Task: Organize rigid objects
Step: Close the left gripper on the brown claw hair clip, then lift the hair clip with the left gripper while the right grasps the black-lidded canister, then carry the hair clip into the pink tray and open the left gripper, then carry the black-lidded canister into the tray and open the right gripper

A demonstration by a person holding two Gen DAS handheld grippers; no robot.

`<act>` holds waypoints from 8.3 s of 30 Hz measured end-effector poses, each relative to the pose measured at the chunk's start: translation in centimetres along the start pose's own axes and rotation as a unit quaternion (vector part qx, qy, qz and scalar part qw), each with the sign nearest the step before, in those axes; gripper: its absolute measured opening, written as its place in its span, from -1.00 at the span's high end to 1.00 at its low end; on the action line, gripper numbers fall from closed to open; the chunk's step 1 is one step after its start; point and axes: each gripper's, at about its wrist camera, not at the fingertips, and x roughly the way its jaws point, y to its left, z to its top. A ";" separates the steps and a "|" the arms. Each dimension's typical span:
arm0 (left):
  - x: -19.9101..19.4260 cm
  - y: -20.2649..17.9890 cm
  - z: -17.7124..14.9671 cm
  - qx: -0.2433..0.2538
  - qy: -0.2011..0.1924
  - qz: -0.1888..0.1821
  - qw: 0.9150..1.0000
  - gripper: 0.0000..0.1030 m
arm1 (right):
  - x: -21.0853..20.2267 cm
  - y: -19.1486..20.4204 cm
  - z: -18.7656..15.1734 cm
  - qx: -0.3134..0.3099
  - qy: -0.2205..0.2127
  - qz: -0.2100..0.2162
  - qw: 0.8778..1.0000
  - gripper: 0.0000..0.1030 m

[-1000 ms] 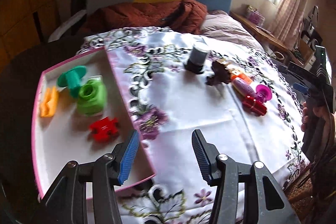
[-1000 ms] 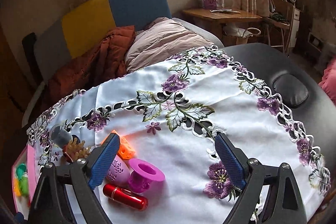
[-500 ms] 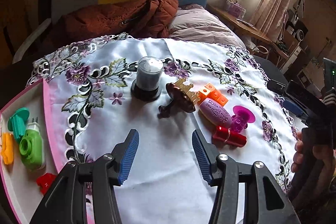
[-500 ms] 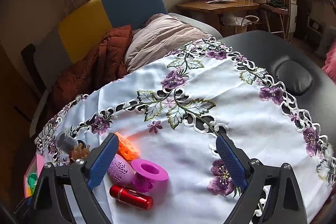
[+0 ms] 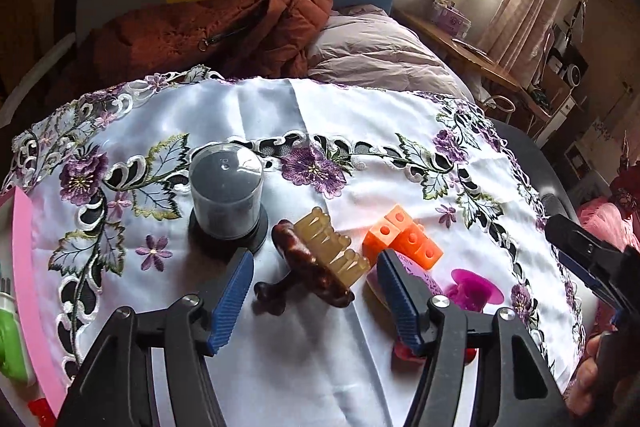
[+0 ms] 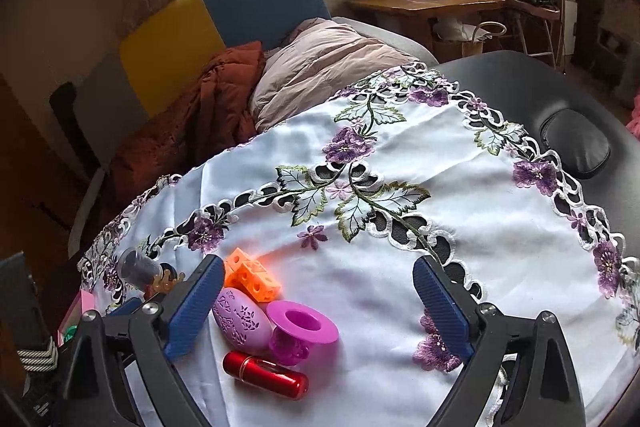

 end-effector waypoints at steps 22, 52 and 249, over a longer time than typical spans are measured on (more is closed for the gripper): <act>-4.0 1.6 -6.4 0.030 0.013 -0.009 0.999 -0.06 | 0.9 -1.5 0.1 0.023 0.016 -0.012 1.000 -0.86; -15.1 6.9 -13.0 -0.001 -0.049 -0.012 0.999 -0.06 | 4.9 16.1 -4.2 -0.216 0.058 0.097 0.970 -0.86; -26.4 28.1 -22.8 -0.254 -0.108 0.237 0.931 -0.17 | -1.7 40.5 -25.5 -0.454 0.158 0.282 0.830 -0.46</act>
